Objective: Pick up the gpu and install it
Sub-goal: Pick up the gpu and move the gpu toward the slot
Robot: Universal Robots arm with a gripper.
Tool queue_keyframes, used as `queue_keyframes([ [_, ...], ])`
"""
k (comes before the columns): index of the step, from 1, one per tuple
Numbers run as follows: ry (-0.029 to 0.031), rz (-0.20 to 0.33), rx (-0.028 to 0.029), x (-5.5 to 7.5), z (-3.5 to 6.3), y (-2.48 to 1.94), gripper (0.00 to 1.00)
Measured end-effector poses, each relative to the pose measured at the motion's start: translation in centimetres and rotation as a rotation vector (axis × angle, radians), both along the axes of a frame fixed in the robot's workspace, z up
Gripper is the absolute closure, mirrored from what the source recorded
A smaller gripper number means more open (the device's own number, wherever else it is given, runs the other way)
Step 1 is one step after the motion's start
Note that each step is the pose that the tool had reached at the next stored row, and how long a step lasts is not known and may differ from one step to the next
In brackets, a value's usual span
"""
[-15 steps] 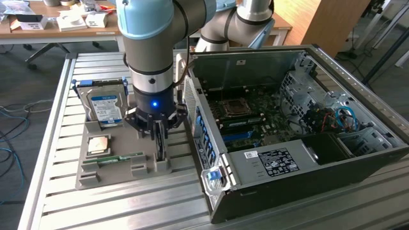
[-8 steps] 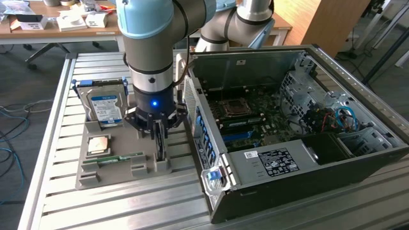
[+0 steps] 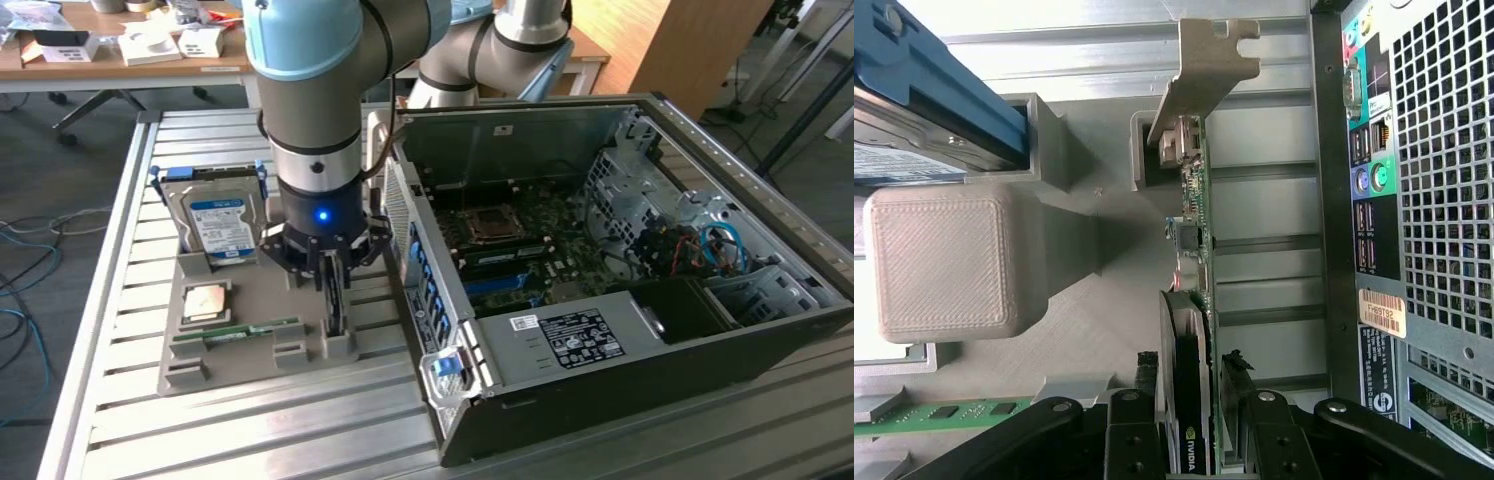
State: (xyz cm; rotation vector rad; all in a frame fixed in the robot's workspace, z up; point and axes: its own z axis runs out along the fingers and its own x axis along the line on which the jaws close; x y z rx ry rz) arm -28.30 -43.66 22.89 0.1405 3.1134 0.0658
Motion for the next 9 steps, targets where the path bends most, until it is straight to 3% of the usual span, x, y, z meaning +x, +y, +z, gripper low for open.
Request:
queue_keyframes([
  [3,-0.0001,0.0,0.0,0.0,0.0,0.0,0.61],
  [7,0.0,0.0,0.0,0.0,0.0,0.0,0.73],
  [9,-0.0001,0.0,0.0,0.0,0.0,0.0,0.73],
])
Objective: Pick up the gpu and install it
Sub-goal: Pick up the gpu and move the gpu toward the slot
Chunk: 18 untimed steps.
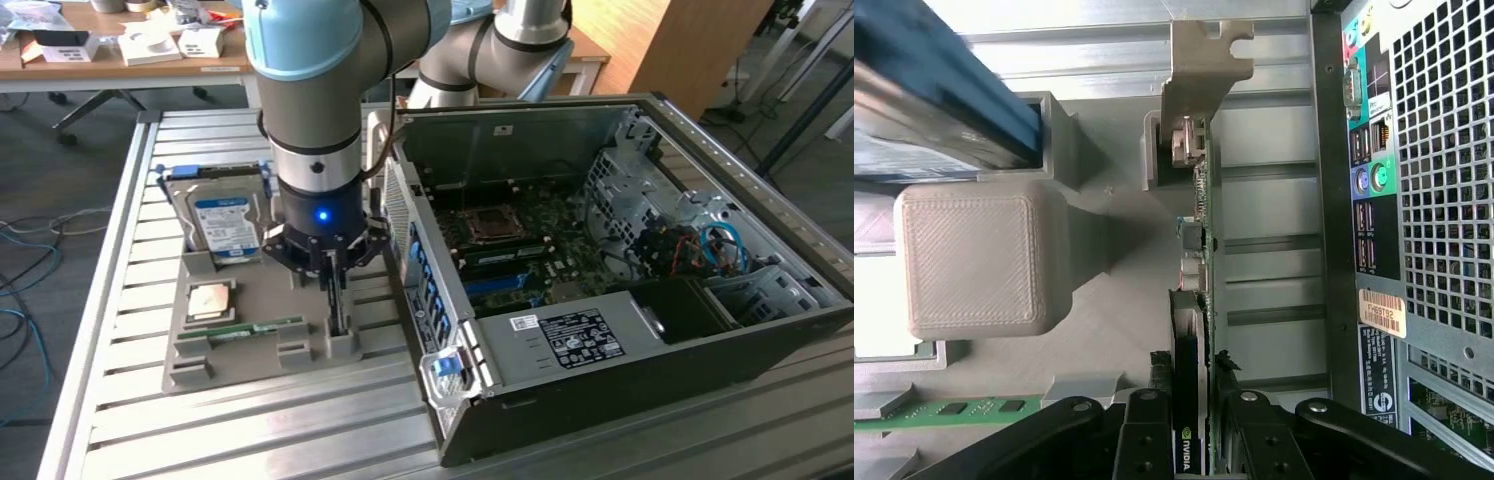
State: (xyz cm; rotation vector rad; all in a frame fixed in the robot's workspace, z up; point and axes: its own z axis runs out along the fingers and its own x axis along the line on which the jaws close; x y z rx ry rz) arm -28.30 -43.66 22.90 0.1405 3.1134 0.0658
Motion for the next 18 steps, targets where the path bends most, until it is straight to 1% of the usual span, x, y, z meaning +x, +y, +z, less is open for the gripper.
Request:
queue_keyframes([
  [13,0.0,0.0,0.0001,0.0,0.05,0.0,0.73],
  [18,-0.0001,0.0,0.0001,0.0,0.84,0.0,0.73],
])
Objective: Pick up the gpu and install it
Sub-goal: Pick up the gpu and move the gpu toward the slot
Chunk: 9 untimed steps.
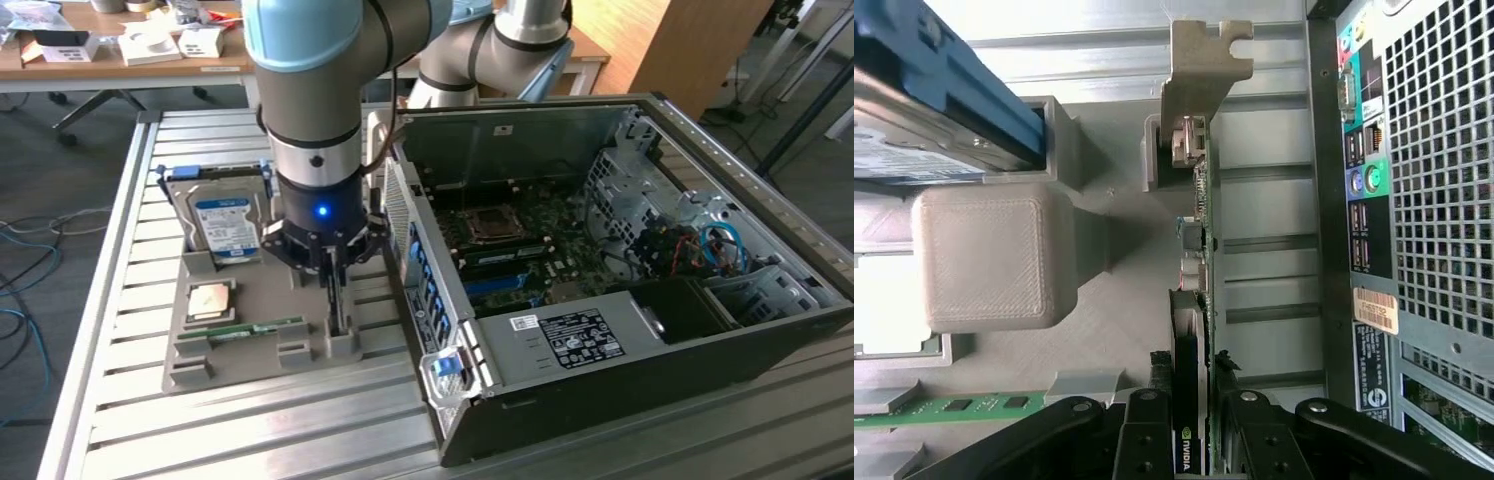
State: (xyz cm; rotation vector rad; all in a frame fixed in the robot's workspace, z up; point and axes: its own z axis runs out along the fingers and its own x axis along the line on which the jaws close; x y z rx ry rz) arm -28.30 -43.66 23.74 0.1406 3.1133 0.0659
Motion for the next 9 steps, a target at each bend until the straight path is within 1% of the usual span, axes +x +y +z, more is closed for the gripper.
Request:
queue_keyframes([
  [4,-0.0001,0.0,0.0,0.0,1.0,0.0,0.73],
  [9,-0.0001,0.0,0.0,0.0,2.63,0.0,0.73],
])
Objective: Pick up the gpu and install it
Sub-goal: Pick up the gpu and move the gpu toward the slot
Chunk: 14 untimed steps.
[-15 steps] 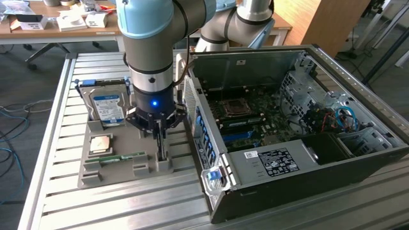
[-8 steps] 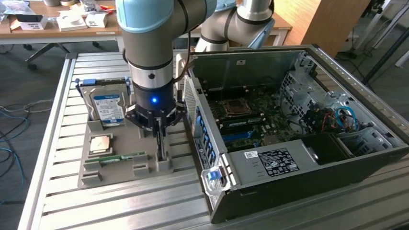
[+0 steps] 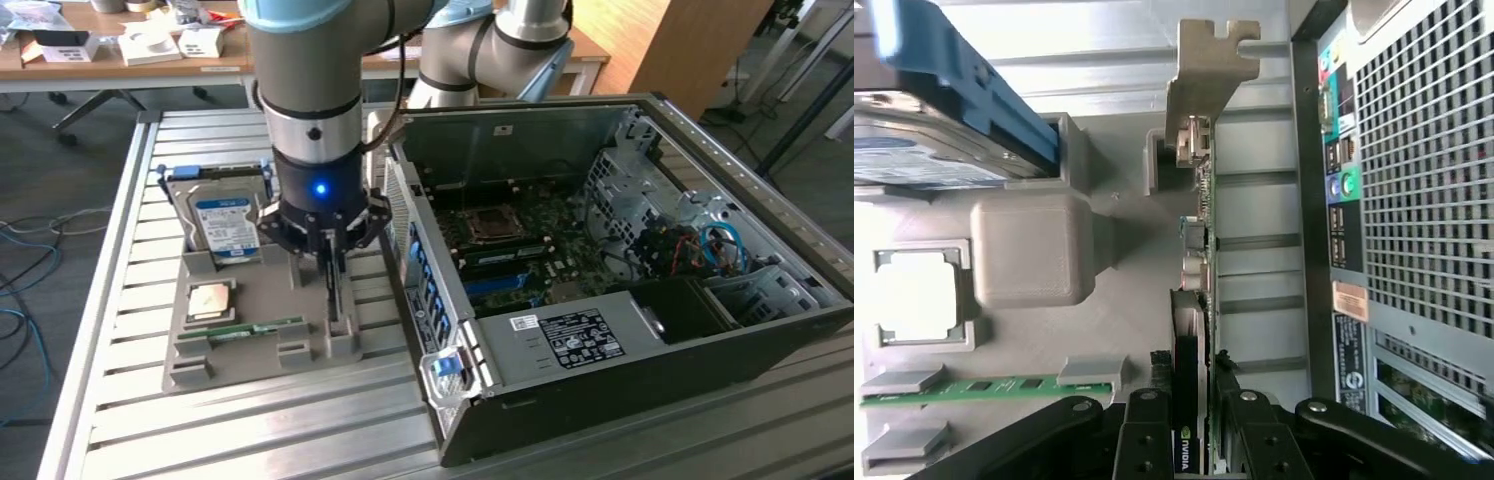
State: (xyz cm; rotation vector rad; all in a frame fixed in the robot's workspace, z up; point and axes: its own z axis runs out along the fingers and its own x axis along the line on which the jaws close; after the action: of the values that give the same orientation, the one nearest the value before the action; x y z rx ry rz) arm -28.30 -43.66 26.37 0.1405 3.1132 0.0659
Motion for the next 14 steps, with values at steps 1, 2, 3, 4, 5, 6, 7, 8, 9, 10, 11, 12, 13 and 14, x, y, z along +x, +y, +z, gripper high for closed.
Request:
queue_keyframes([
  [1,0.0,0.0,0.0,0.0,0.35,0.0,0.73],
  [2,0.0,0.0,0.0,0.0,0.74,0.0,0.73],
  [3,0.0001,0.0,-0.0001,0.0,1.11,0.0,0.73],
  [4,0.0001,0.0,-0.0001,0.0,1.46,0.0,0.73],
  [5,0.0,0.0,0.0,0.0,1.81,0.0,0.73],
  [6,0.0001,0.0,0.0,0.0,2.2,0.0,0.73],
  [7,0.0001,0.0,0.0001,0.0,2.59,0.0,0.73],
  [8,0.0001,0.0,0.0001,0.0,3.03,0.0,0.73],
  [9,0.0001,0.0,0.0,0.0,3.44,0.0,0.73],
  [10,0.0001,0.0,-0.0001,0.0,3.82,0.0,0.73],
  [11,0.0001,0.0,0.0,0.0,4.19,0.0,0.73],
  [12,0.0,0.0,0.0,0.0,4.54,0.0,0.73],
  [13,0.0,0.0,0.0,0.0,4.88,0.0,0.73],
  [14,0.0001,0.0,0.0,0.0,5.23,0.0,0.73],
])
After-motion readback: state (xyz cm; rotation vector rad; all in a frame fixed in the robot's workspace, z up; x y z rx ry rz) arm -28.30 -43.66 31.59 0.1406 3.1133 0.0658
